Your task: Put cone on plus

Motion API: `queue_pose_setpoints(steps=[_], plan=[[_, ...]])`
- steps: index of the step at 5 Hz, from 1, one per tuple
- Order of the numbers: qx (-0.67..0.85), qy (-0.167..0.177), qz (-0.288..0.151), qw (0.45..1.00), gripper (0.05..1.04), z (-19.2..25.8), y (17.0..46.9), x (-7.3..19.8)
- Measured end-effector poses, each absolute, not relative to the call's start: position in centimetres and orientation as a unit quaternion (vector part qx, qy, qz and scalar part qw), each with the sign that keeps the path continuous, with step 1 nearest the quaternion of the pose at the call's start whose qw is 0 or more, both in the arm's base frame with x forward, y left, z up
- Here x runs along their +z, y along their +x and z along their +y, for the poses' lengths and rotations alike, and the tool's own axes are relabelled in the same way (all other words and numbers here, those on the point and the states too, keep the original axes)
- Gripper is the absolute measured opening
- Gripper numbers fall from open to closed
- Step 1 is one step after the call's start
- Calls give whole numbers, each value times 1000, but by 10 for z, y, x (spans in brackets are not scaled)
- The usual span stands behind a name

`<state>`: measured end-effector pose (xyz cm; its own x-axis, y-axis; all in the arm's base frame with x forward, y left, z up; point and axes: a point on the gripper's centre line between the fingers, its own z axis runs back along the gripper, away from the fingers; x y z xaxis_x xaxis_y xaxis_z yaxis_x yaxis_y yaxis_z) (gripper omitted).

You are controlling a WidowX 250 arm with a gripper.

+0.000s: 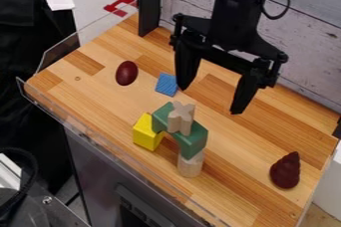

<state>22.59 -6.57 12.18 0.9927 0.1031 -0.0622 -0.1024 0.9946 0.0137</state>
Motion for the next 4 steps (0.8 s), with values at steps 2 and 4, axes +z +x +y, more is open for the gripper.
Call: queue_pose_setpoints(steps=[2,4], plan=[[23,-7,38,999,999,-83,238,109],[-62,-49,10,997,999,-131,254,97]])
